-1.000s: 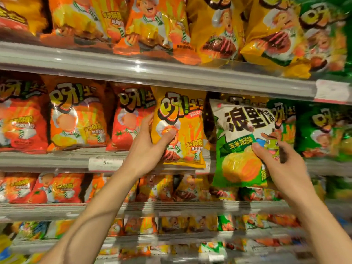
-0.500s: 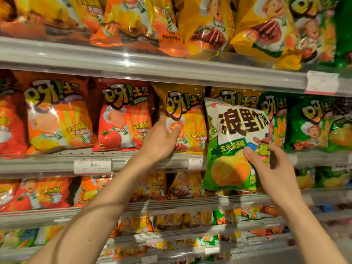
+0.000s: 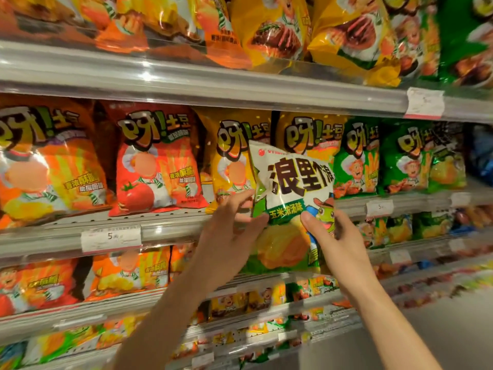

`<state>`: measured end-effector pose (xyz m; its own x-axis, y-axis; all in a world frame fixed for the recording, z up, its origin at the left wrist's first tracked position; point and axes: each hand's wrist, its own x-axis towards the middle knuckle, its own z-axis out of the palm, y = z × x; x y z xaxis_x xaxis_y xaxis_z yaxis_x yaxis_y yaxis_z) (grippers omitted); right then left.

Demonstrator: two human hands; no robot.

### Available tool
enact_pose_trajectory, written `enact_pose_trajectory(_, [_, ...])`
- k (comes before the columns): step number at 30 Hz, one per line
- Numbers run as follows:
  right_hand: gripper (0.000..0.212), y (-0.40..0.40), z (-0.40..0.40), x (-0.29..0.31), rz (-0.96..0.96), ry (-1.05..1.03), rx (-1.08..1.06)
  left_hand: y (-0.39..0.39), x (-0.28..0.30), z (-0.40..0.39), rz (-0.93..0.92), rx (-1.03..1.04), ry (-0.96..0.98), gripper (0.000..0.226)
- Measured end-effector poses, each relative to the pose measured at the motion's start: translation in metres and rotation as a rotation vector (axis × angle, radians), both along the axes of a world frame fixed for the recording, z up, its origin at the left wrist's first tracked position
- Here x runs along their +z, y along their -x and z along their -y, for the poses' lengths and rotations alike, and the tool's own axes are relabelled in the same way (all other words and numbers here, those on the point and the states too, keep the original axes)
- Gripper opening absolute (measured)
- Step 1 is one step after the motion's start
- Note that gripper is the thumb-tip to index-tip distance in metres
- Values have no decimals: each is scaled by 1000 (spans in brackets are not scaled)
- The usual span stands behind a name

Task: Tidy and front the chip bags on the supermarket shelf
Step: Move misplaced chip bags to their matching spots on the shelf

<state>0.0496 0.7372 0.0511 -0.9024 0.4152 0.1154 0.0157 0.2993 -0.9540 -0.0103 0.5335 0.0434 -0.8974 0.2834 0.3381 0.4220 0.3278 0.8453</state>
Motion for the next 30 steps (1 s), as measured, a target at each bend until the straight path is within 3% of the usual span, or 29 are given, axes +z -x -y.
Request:
enact_pose_trajectory(7, [79, -23, -15, -36, -2, 155, 1, -24, -31, -27, 198, -64, -57, 70])
enact_pose_trajectory(10, [60, -37, -47, -45, 10, 313, 36, -42, -35, -55, 215, -73, -70, 52])
enact_pose_trajectory(13, [37, -52, -78, -51, 12, 395, 40, -62, -34, -86, 261, -85, -149, 54])
enact_pose_trajectory(18, [60, -90, -169, -54, 21, 440, -53, -96, -32, -186, 234, -149, -282, 46])
enact_pose_trajectory(22, [51, -117, -251, -56, 2, 458, -131, -114, -26, -272, 347, -230, -335, 45])
enact_pose_trajectory(24, [52, -125, -288, -56, 1, 481, -159, -118, -23, -309, 377, -282, -332, 45])
enact_pose_trajectory(28, [38, -129, -353, -56, -19, 500, -249, -108, -24, -376, 267, -311, -152, 40])
enact_pose_trajectory(30, [51, -127, -381, -56, -15, 495, -287, -97, -26, -407, 263, -328, -89, 47])
